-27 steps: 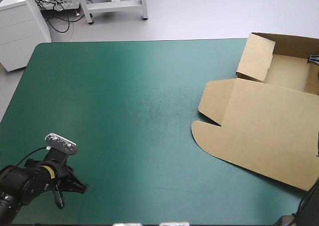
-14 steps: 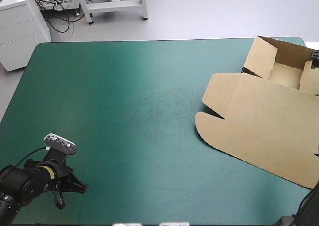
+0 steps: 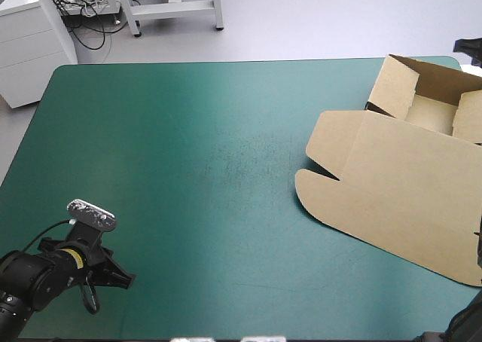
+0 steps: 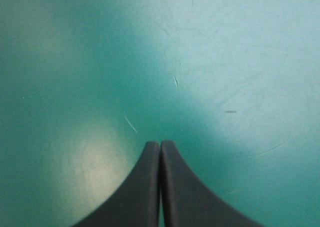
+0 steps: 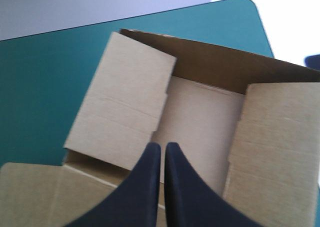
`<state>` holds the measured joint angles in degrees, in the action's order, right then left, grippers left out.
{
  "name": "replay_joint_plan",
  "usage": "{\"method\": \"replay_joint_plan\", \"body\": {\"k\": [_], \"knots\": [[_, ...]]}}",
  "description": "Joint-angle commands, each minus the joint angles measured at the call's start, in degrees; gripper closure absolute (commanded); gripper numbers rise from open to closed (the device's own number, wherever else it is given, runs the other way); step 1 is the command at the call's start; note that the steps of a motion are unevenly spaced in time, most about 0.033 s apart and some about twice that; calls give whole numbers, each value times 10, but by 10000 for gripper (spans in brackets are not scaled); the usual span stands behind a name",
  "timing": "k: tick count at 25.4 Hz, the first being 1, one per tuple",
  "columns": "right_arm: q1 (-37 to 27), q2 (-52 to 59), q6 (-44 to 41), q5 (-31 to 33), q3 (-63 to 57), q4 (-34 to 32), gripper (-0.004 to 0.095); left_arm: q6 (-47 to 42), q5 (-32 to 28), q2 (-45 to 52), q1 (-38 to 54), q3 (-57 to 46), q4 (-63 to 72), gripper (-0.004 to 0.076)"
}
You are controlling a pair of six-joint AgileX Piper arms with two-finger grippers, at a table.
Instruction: Fold the box
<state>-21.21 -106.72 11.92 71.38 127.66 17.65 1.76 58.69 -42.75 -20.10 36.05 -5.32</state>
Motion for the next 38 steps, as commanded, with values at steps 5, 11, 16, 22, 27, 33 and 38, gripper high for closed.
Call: {"method": "replay_joint_plan", "body": {"k": [5, 11, 16, 22, 27, 33, 38], "knots": [[107, 73, 16, 0, -33, 3, 916, -4, -54, 0, -1, 13, 1, 756], [199, 121, 27, 0, -154, -48, 916, -4, -82, 0, -1, 13, 1, 756], [254, 179, 31, -14, -281, -56, 916, -4, -83, 0, -1, 13, 1, 756], [307, 295, 31, -100, -484, -55, 916, -4, -83, 0, -1, 11, 16, 756], [317, 416, 31, -158, -654, -41, 916, -4, -97, 13, -1, -15, 20, 756], [317, 601, 31, -201, -857, -40, 916, -4, -125, 48, -1, -73, 46, 756], [317, 715, 47, -205, -928, -40, 916, -1, -108, 65, -1, -74, 67, 756]]}}
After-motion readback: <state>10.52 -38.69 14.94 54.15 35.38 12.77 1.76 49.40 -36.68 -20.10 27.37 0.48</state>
